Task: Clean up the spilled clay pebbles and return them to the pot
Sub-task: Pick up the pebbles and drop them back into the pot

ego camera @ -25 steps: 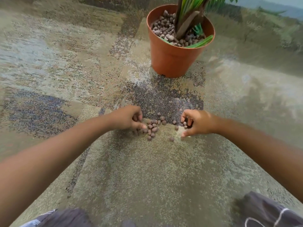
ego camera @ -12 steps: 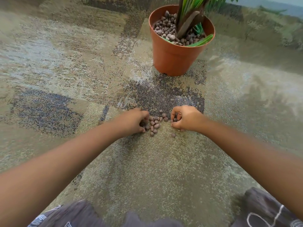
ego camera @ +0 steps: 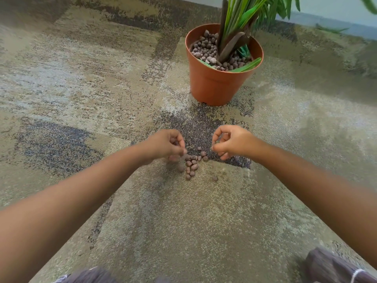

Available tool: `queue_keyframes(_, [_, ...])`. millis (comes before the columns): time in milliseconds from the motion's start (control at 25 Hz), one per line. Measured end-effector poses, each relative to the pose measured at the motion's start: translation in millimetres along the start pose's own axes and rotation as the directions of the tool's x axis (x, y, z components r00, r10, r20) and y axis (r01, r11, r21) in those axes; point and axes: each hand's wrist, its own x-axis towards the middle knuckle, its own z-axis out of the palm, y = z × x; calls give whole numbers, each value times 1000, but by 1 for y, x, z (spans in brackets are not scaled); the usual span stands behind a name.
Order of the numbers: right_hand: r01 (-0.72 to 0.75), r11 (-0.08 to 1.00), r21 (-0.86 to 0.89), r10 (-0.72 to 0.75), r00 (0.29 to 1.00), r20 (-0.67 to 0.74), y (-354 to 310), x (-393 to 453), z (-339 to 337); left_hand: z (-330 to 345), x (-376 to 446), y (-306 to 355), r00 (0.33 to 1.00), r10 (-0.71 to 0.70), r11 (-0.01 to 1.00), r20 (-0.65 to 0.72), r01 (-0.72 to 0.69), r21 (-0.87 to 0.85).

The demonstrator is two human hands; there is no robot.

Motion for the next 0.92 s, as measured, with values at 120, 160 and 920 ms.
queue_keyframes(120, [136, 987, 83, -128, 988, -87, -41, 0, -35, -23, 7, 56, 993, -12, 925, 118, 56, -375])
queue_keyframes(160, [181, 979, 93, -167, 976, -137, -57, 3, -50, -32, 11, 79, 993, 20, 901, 114, 31, -433])
queue_keyframes(920, [25, 914, -404, -93, 984, -150, 29, -6, 13, -24, 9, -24, 917, 120, 941, -380, 18, 339])
